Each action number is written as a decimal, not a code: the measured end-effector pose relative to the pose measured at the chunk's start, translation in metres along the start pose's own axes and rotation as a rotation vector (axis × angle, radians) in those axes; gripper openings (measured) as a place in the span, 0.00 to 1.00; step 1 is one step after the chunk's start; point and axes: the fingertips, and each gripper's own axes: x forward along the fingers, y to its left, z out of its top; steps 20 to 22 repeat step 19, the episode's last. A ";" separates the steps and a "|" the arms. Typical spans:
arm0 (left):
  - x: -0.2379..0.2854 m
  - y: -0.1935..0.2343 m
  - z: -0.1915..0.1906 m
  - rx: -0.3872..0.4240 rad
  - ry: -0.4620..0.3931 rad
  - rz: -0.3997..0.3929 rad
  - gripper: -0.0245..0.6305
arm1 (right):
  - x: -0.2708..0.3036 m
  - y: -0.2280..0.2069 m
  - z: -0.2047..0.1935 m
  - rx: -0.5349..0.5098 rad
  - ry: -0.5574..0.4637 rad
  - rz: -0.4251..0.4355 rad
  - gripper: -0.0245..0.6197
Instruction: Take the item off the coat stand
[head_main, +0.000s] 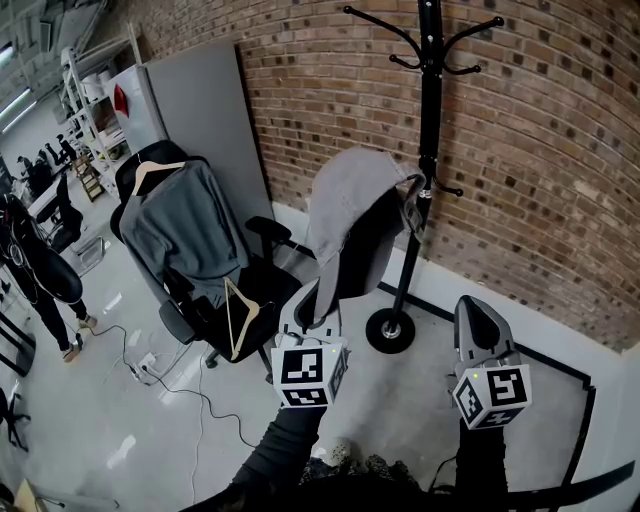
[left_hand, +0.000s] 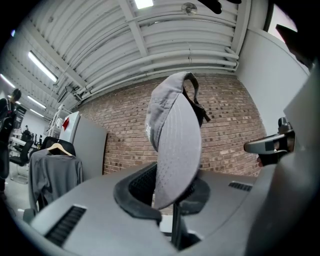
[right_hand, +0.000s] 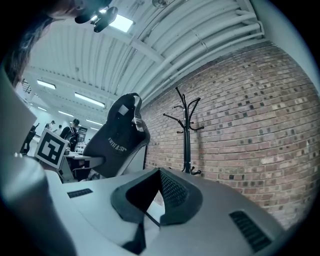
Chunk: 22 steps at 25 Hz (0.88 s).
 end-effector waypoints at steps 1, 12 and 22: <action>0.000 0.000 0.000 -0.001 -0.001 0.001 0.10 | 0.000 0.000 0.000 -0.001 0.001 -0.001 0.05; 0.001 0.005 -0.003 -0.011 0.000 0.006 0.10 | 0.004 0.000 -0.003 -0.002 0.013 -0.008 0.05; 0.006 0.004 -0.002 -0.014 0.002 0.011 0.10 | 0.008 -0.006 -0.002 0.000 0.016 -0.008 0.05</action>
